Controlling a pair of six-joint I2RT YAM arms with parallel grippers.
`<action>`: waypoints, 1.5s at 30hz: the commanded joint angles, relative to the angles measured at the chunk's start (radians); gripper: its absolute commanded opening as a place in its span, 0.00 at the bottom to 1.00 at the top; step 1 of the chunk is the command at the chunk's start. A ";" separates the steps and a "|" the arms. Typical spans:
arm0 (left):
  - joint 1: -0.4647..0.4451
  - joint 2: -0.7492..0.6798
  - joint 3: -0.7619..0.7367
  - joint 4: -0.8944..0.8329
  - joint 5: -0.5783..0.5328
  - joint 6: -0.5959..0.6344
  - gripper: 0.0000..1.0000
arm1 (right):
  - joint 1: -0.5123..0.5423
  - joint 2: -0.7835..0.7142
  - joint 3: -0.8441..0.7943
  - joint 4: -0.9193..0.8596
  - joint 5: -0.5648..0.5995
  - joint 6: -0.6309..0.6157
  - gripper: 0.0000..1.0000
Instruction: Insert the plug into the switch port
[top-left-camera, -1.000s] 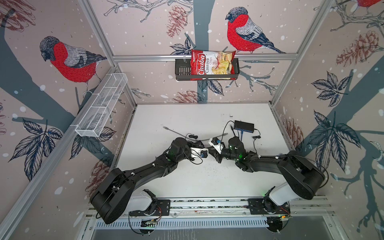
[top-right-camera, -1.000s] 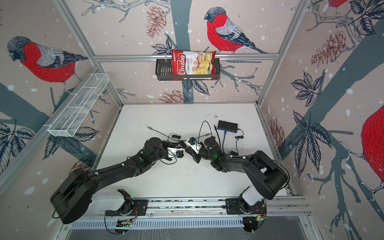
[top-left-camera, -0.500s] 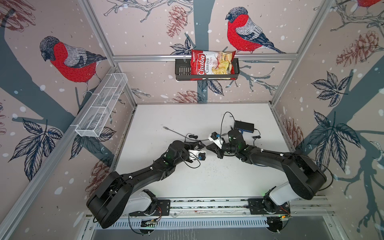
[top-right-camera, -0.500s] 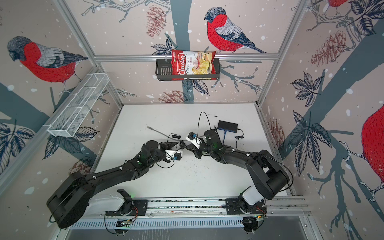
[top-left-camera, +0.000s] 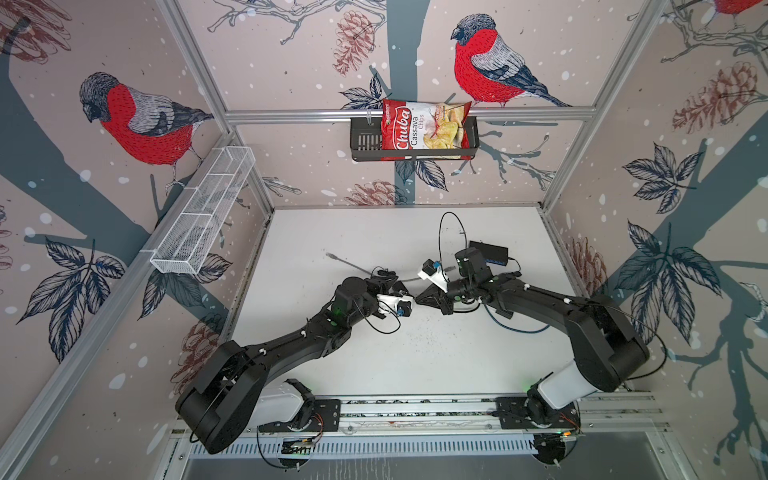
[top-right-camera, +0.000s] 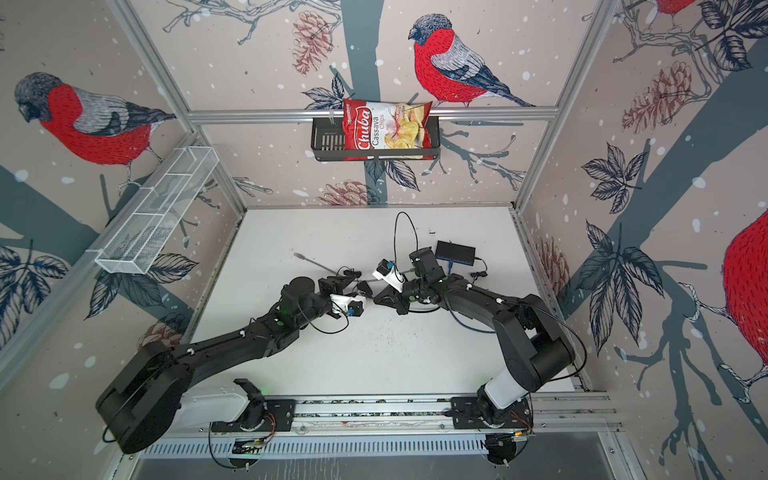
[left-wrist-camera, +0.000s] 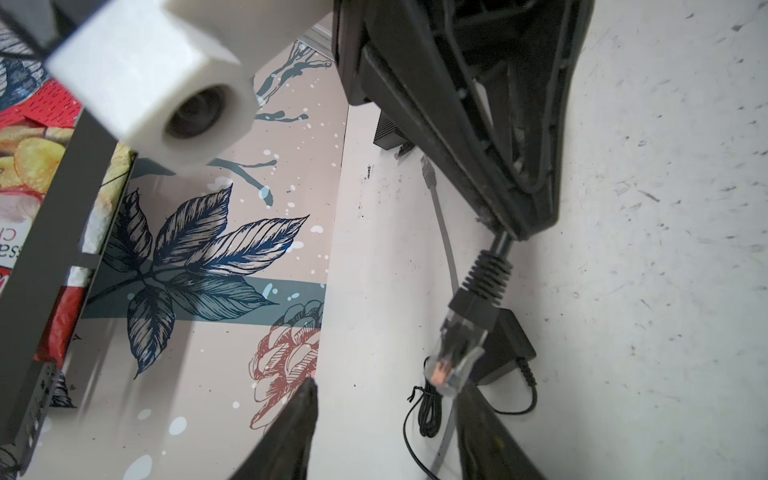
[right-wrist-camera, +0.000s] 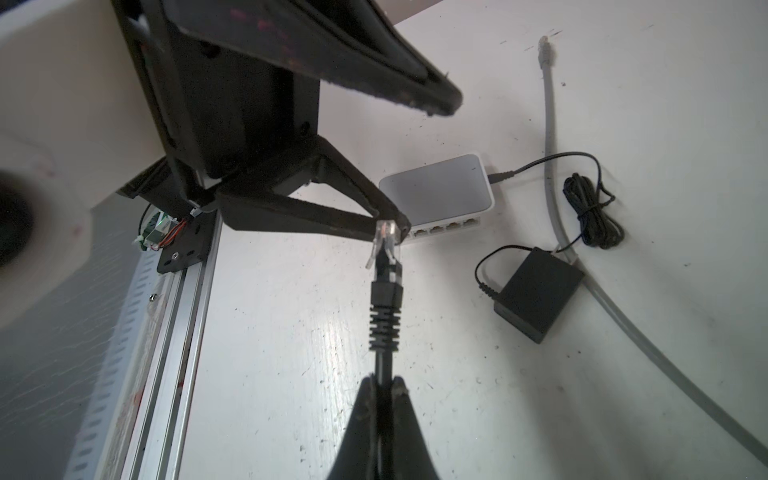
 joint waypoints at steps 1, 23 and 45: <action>0.001 0.002 0.008 -0.016 0.004 0.053 0.48 | -0.001 0.003 0.013 -0.046 -0.064 -0.011 0.04; 0.000 0.042 0.017 0.034 0.048 0.066 0.30 | -0.009 0.009 0.047 -0.060 -0.057 0.012 0.05; -0.019 0.072 0.035 -0.013 0.044 0.077 0.14 | -0.020 0.009 0.055 -0.049 -0.059 0.030 0.07</action>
